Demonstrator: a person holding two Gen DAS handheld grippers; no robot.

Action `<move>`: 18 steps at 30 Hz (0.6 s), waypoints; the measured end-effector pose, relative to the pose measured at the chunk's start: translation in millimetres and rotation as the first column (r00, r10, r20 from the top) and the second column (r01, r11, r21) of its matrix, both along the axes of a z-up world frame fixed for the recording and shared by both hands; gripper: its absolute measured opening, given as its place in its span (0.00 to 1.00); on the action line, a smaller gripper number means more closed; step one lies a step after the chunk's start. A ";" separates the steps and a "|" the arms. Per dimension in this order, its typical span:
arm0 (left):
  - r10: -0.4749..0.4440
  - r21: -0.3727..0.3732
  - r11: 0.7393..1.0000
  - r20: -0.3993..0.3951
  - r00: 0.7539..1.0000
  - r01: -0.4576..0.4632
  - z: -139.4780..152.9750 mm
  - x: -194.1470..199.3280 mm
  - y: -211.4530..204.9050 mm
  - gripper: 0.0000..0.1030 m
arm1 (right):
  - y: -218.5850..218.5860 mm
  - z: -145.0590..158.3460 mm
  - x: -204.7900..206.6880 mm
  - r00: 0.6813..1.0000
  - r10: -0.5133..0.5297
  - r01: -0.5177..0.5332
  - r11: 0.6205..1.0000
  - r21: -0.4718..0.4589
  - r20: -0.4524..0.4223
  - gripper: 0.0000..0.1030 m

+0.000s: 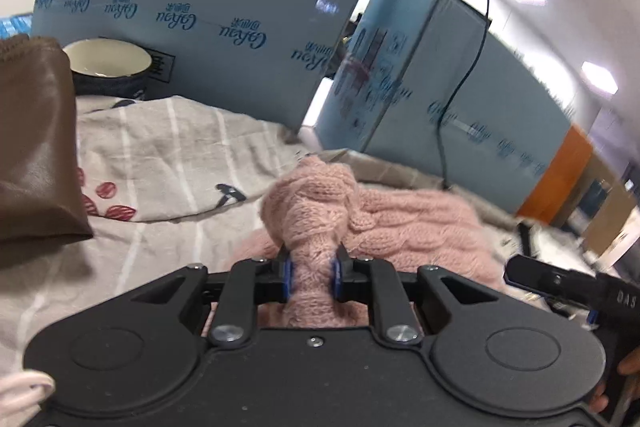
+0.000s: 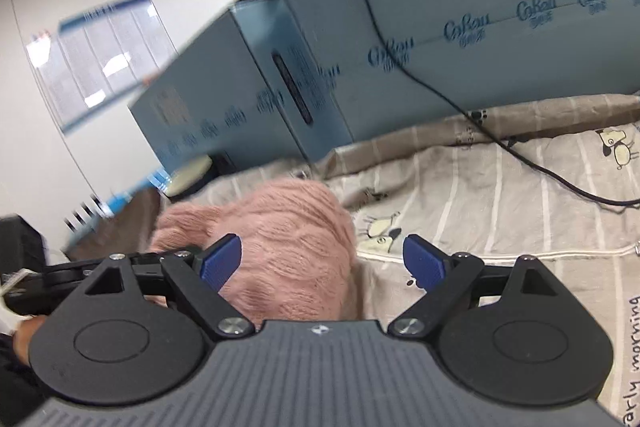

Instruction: Fold clothes

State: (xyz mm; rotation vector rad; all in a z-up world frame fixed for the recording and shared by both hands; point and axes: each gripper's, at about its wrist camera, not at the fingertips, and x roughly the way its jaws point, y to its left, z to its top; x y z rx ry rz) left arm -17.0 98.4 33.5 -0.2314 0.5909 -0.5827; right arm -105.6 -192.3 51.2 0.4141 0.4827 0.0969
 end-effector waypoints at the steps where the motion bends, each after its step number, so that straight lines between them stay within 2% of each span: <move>1: 0.006 0.011 1.000 0.005 1.000 -0.006 -0.9 1.9 -3.2 0.20 | 2.7 -2.2 4.1 1.000 0.000 0.000 1.000 -0.005 -0.016 0.85; 6: 0.053 0.053 0.997 -0.001 0.999 -0.053 -8.0 5.0 -6.0 0.22 | 10.8 -11.6 18.7 0.997 -0.016 0.014 1.000 -0.025 -0.080 0.85; 11: 0.100 0.083 0.991 0.032 0.994 -0.102 -4.7 -1.5 -8.7 0.36 | 14.9 -15.1 23.9 0.992 -0.044 0.039 0.998 -0.044 -0.114 0.84; 14: 0.140 0.010 0.990 0.016 0.990 -0.140 1.4 -6.5 5.3 0.55 | 16.6 -11.1 21.6 0.994 -0.043 0.039 0.998 -0.042 -0.103 0.84; 16: 0.166 -0.040 0.985 0.003 0.986 -0.165 5.6 -9.9 14.9 0.82 | 20.4 -8.0 21.7 0.993 -0.037 0.031 0.998 -0.054 -0.108 0.84; 17: 0.192 -0.061 0.980 0.004 0.981 -0.191 7.5 -12.7 19.3 0.89 | 22.7 -7.0 22.2 0.993 -0.035 0.029 0.998 -0.058 -0.110 0.83; 18: 0.215 -0.069 0.974 0.005 0.977 -0.214 8.6 -15.6 22.2 0.92 | 25.2 -6.2 22.9 0.993 -0.035 0.028 0.998 -0.061 -0.112 0.83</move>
